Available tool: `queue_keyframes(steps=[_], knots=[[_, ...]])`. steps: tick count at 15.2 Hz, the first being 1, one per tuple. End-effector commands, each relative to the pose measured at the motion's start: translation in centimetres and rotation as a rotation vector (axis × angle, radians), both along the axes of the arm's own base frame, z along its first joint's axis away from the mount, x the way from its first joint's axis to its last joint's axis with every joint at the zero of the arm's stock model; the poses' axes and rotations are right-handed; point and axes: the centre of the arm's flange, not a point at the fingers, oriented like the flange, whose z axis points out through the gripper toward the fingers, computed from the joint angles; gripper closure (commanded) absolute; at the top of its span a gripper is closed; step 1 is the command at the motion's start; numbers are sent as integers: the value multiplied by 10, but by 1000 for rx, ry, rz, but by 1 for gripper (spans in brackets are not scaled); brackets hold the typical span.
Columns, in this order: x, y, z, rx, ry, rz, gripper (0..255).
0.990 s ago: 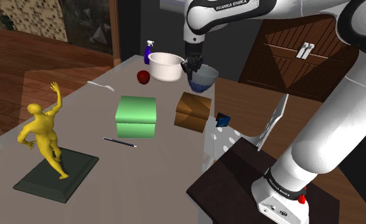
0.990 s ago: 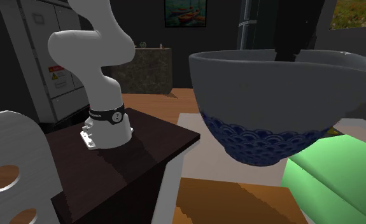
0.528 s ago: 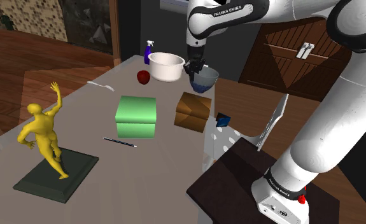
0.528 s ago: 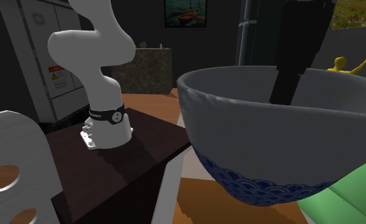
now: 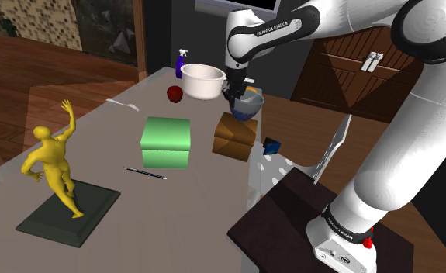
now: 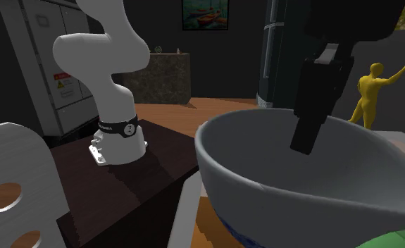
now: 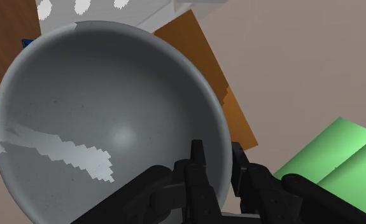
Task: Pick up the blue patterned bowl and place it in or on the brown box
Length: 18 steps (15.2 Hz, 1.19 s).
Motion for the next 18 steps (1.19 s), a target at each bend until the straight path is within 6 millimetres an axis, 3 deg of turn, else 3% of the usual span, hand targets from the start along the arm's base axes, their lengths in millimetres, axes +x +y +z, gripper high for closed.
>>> queue_keyframes(steps=[1,7,14,15,18], knots=[[0,1,-9,0,-2,0,255],[-1,1,-38,0,-2,0,255],[0,1,-38,0,-2,0,255],[0,1,-38,0,-2,0,0],[0,1,-38,0,-2,0,0]])
